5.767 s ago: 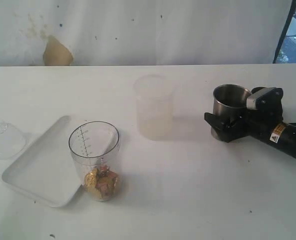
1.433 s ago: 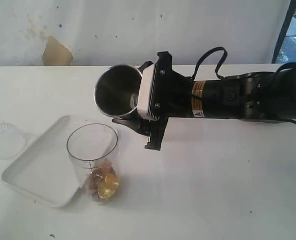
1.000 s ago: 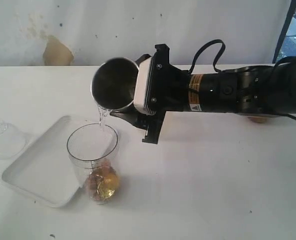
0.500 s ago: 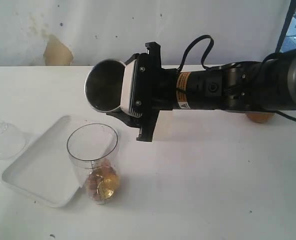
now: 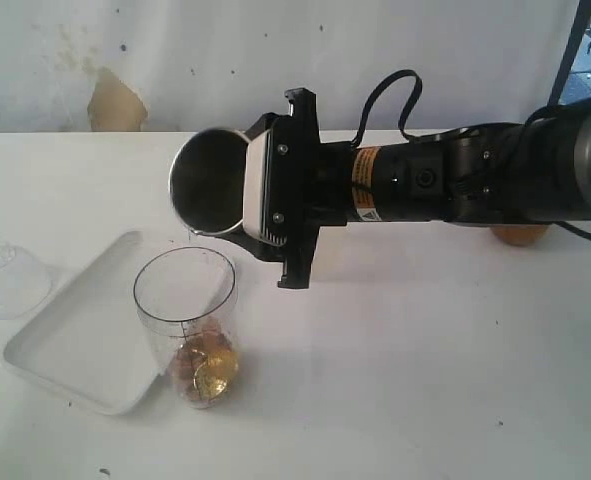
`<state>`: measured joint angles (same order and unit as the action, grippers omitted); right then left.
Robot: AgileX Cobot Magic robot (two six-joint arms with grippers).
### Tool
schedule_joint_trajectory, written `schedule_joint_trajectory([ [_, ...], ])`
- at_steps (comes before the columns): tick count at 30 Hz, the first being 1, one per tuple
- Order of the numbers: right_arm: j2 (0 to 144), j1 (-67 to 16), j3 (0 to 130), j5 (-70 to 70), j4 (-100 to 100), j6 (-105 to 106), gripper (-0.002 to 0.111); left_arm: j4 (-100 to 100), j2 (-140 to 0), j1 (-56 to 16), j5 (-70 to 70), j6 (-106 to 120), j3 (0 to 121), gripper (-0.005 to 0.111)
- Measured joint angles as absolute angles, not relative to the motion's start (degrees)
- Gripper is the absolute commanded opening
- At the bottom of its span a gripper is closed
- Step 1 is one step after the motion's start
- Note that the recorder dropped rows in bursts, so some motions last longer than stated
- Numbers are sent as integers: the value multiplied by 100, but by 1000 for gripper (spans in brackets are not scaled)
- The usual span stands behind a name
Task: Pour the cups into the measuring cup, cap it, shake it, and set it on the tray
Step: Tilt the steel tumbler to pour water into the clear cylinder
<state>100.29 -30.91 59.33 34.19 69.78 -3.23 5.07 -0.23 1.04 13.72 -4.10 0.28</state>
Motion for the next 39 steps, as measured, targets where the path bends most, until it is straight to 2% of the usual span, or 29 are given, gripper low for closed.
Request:
schedule_joint_trajectory([
  [39, 10029, -3359, 6023, 2726, 7050, 412, 0, 507, -23, 104, 1372, -410, 28, 0],
])
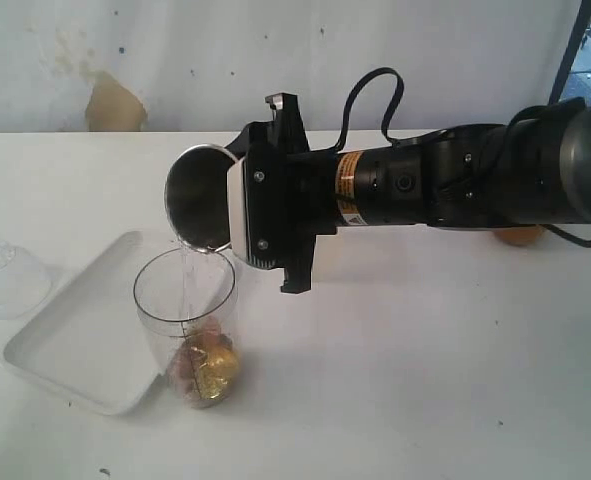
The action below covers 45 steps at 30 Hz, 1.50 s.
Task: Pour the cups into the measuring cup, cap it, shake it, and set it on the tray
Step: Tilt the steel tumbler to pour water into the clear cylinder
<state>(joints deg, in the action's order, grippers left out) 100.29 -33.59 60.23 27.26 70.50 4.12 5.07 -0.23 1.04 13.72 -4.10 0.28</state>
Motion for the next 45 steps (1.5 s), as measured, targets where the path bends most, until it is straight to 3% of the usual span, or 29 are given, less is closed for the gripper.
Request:
schedule_joint_trajectory([
  [45, 10029, -3359, 6121, 2560, 7040, 1326, 0, 507, -23, 104, 1372, -410, 28, 0],
])
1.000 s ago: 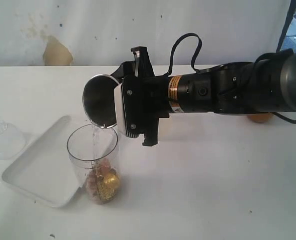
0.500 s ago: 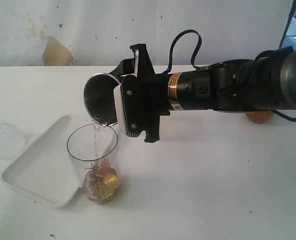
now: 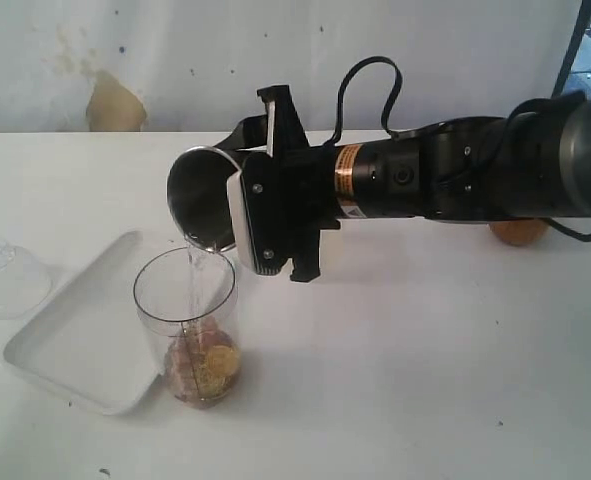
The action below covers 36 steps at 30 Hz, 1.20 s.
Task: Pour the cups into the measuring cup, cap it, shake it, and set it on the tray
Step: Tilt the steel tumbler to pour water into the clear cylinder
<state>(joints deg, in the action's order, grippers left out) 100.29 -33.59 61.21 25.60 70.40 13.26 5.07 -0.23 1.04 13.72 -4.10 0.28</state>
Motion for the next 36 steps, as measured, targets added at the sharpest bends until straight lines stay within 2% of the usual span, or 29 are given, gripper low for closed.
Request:
schedule_joint_trajectory([
  [31, 10029, -3359, 6208, 2464, 6984, 1708, 0, 507, -23, 104, 1372, -410, 28, 0],
  [36, 10029, -3359, 6208, 2464, 6635, 581, 0, 507, -23, 104, 1372, -410, 28, 0],
])
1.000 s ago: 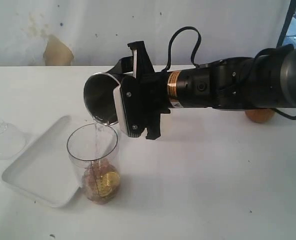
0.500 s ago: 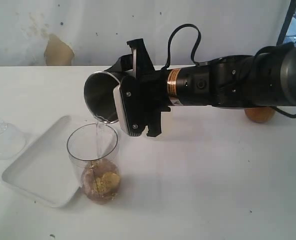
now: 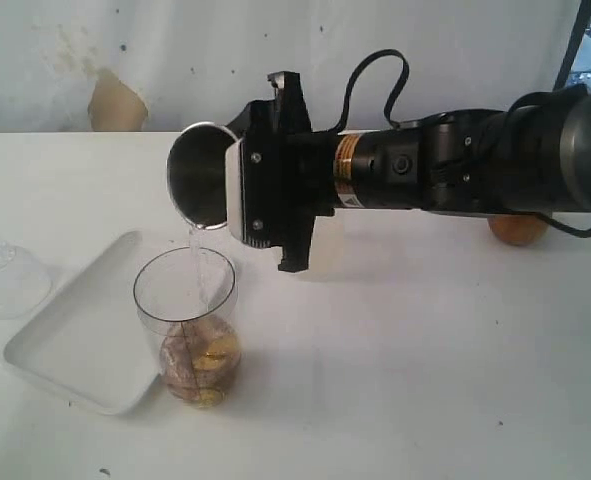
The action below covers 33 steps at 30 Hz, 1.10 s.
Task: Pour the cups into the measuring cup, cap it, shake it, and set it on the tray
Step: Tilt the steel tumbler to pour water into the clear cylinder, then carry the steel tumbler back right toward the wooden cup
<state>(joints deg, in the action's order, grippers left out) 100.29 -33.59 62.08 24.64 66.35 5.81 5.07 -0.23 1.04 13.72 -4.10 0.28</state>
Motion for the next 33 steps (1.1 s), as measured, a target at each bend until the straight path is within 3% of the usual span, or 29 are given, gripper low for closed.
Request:
schedule_joint_trajectory([
  [11, 10029, -3359, 6208, 2511, 6286, -2231, 0, 507, -23, 104, 1372, -410, 28, 0],
  [20, 9992, -3262, 6208, 3160, 5260, -2674, 0, 507, -23, 104, 1372, -410, 28, 0],
  [33, 9279, -2266, 6208, 3193, 4786, -3180, 0, 507, -23, 104, 1372, -410, 28, 0],
])
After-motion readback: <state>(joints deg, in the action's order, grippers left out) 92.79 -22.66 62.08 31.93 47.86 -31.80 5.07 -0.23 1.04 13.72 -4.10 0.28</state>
